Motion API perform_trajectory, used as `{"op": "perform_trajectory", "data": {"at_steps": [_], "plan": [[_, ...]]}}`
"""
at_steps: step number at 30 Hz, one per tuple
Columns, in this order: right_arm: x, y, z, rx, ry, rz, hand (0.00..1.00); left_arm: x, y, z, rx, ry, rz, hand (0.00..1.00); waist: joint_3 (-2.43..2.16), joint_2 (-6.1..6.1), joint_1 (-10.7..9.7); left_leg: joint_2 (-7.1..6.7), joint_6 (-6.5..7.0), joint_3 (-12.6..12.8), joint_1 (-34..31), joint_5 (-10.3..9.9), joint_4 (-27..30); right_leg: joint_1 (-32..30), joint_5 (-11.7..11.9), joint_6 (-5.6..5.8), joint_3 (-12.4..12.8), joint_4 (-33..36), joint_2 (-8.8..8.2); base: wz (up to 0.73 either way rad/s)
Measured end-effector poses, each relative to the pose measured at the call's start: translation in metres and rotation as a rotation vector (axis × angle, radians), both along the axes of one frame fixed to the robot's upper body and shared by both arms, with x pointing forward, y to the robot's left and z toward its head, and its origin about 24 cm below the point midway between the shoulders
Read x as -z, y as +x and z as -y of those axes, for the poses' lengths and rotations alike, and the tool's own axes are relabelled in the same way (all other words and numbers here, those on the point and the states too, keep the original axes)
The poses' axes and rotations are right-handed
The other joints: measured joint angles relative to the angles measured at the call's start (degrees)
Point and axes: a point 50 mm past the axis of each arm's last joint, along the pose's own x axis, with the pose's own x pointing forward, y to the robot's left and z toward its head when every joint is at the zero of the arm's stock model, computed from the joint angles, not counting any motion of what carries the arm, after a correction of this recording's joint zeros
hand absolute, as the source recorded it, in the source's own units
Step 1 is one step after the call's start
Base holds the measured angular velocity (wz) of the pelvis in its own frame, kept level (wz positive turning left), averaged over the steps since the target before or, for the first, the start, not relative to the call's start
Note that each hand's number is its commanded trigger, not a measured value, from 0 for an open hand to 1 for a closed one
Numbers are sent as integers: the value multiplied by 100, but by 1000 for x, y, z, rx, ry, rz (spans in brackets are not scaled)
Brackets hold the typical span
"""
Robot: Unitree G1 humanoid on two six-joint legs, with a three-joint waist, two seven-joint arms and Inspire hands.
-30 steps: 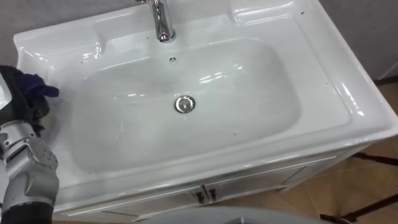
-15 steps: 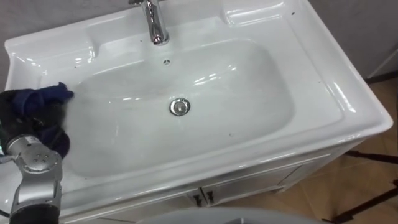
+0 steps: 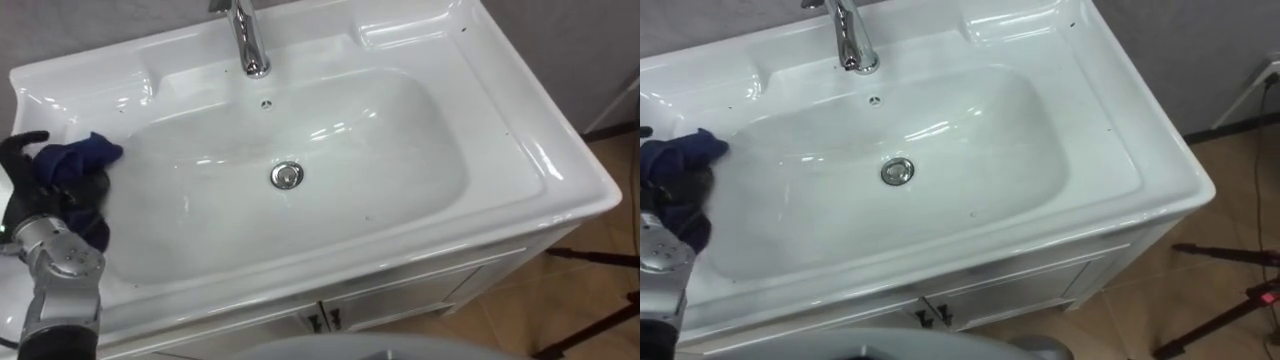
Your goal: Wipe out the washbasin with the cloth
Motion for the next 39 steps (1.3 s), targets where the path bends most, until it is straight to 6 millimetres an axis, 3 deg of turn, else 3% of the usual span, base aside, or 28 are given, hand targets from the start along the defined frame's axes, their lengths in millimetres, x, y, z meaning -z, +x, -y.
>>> {"op": "perform_trajectory", "data": {"at_steps": [3,4,9,23,31,39], "plan": [[0,1,1,-29,8,0,0,-5,4,2,64,124,-46,0,8,7,-12,4,0,-17,24,0,2,27,1,-2,-13,2,-1,1],[-1,2,1,-29,11,3,0,-7,5,3,83,160,-55,0,39,25,-18,4,0,-18,46,0,4,55,1,-2,-18,-4,-4,0],[-1,4,1,-28,23,12,0,-15,8,5,111,276,-50,0,68,19,-50,-2,0,-34,-51,0,7,-30,0,-1,-29,-10,-11,0],[-2,12,3,-40,20,44,0,-18,8,4,84,283,4,0,79,63,-99,-6,0,-49,-49,0,9,-64,0,-1,-22,-19,-8,0],[-2,13,2,-45,13,67,0,-53,20,10,12,25,376,0,75,72,-94,-3,0,-72,-49,0,6,-82,1,-2,-6,17,-3,0],[-1,14,0,-34,19,76,0,-101,20,2,-19,-26,678,0,89,8,-100,-5,0,-82,-27,0,8,-113,-15,-7,3,84,-4,0]]}}
